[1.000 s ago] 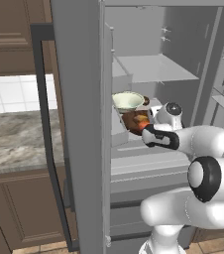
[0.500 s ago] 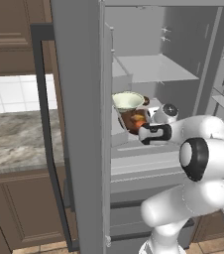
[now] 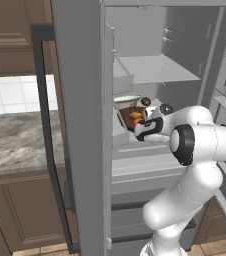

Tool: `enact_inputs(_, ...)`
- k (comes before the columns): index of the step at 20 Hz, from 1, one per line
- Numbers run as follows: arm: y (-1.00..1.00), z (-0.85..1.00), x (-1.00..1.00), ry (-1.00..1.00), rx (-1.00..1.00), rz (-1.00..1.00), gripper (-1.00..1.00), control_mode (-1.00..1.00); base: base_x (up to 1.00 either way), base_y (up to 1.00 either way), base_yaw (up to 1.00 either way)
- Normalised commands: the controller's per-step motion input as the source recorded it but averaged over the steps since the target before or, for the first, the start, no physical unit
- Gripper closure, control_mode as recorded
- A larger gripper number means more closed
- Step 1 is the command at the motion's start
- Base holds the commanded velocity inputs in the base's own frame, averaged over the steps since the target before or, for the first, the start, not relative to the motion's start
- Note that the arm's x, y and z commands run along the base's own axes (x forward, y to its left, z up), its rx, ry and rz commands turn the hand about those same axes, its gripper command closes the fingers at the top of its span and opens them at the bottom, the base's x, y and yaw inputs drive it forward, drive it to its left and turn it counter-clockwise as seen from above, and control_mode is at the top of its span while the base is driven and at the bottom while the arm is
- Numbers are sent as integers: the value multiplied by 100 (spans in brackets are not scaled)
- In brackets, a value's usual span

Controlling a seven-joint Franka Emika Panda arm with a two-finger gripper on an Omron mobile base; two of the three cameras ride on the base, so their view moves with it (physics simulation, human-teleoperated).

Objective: Pick the chicken drumstick and squash from their plates and place them in the bowl. Then put the bowl in the fridge.

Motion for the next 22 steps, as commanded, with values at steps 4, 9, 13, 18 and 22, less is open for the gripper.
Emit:
enact_inputs(4,-3,-7,8,0,0,1,100,-100,0,0,0)
enact_inputs(9,-5,-9,0,0,0,3,100,-100,0,0,0)
enact_inputs(13,-1,-1,7,0,0,0,-100,-100,0,0,0)
enact_inputs(18,0,0,-3,-2,0,0,-100,-100,0,0,0)
enact_inputs(22,1,23,-29,-13,0,0,-100,-100,0,0,0)
